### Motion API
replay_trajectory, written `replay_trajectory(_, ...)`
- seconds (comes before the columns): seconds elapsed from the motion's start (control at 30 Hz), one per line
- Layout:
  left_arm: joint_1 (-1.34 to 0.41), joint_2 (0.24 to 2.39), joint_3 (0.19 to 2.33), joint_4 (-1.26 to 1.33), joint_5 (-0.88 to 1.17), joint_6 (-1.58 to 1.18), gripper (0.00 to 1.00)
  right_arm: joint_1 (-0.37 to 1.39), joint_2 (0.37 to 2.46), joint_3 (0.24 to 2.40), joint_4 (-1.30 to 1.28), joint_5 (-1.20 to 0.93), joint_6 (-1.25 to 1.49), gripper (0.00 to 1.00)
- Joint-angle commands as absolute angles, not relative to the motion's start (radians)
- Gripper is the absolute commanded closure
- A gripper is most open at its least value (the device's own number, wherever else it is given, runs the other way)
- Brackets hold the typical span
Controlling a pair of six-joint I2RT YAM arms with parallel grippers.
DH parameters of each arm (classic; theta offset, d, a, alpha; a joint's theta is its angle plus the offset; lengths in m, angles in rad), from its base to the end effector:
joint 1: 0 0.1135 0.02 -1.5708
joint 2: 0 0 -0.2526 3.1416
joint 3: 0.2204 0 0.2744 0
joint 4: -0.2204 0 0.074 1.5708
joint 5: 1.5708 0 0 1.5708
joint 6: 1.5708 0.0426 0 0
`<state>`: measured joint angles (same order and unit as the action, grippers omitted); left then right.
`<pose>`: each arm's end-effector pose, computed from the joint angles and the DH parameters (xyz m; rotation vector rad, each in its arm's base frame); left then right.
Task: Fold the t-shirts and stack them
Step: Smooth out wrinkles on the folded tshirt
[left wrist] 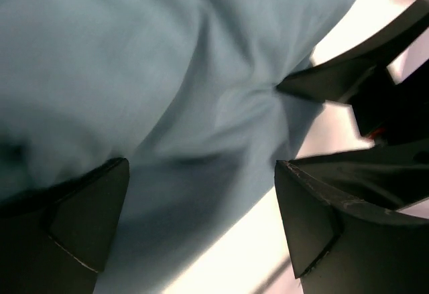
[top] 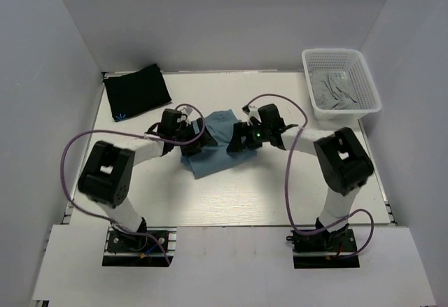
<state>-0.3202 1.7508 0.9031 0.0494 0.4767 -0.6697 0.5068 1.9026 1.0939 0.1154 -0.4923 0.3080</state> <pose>0.3407 -0.1336 0.1209 -0.1908 2.4967 -1.0141 0.3542 0.2197 0.1288 -0.5070 2.3023 0.9754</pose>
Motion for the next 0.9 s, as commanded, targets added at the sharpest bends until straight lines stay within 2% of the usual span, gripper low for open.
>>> replay_trajectory(0.0, -0.379, 1.515, 0.787, -0.185, 0.385, -0.623, 0.00, 0.541, 1.735, 0.910, 0.032, -0.440, 0.279, 0.10)
replay_trajectory(0.2, -0.462, 1.196, 0.706, -0.405, 0.324, -0.614, 0.00, 0.642, 1.471, 0.678, -0.069, -0.462, 0.376, 0.10)
replay_trajectory(0.37, -0.472, 1.097, 0.695, -0.428, 0.087, -0.591, 0.00, 0.683, 1.312, 0.698, -0.124, -0.364, 0.345, 0.10)
replay_trajectory(0.47, -0.482, 1.155, 0.719, -0.368, 0.061, -0.572, 0.00, 0.675, 1.278, 0.765, -0.149, -0.269, 0.318, 0.10)
replay_trajectory(0.67, -0.502, 1.348, 0.824, -0.278, 0.061, -0.424, 0.11, 0.660, 1.292, 0.833, -0.207, 0.120, 0.418, 0.10)
replay_trajectory(0.83, -0.502, 1.503, 0.920, -0.265, 0.016, -0.388, 0.27, 0.629, 1.371, 0.871, -0.230, 0.195, 0.453, 0.10)
replay_trajectory(0.87, -0.502, 1.512, 0.920, -0.265, 0.000, -0.388, 0.27, 0.615, 1.388, 0.879, -0.226, 0.195, 0.449, 0.13)
